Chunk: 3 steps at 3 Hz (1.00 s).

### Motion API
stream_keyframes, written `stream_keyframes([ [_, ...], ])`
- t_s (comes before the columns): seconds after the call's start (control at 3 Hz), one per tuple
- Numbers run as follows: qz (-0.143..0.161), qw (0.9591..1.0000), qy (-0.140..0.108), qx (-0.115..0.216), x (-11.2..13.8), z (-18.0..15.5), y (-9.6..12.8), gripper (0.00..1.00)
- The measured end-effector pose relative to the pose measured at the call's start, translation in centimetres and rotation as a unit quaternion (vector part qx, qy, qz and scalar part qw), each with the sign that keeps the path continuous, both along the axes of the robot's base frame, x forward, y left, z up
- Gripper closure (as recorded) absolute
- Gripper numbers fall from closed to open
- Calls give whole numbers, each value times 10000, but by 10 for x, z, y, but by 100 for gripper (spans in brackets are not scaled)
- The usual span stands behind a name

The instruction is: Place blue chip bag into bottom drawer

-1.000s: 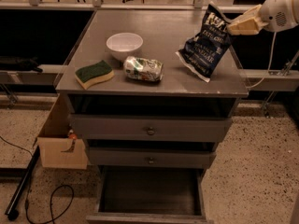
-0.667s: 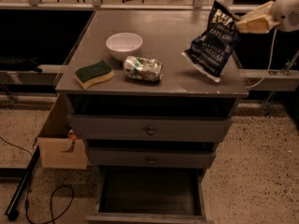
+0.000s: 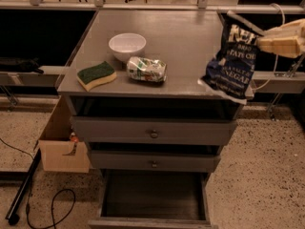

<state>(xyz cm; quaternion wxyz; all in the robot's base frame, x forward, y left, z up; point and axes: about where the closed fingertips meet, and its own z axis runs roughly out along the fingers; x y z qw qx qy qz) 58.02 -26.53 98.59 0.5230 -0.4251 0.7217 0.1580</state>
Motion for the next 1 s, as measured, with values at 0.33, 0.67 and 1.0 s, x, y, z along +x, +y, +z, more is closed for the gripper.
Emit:
stream_keyframes([
  [0.33, 11, 9999, 139, 17, -5, -14, 0, 100],
  [0.67, 11, 9999, 139, 17, -5, -14, 0, 100],
  [1.0, -16, 9995, 142, 265, -27, -32, 5, 100],
])
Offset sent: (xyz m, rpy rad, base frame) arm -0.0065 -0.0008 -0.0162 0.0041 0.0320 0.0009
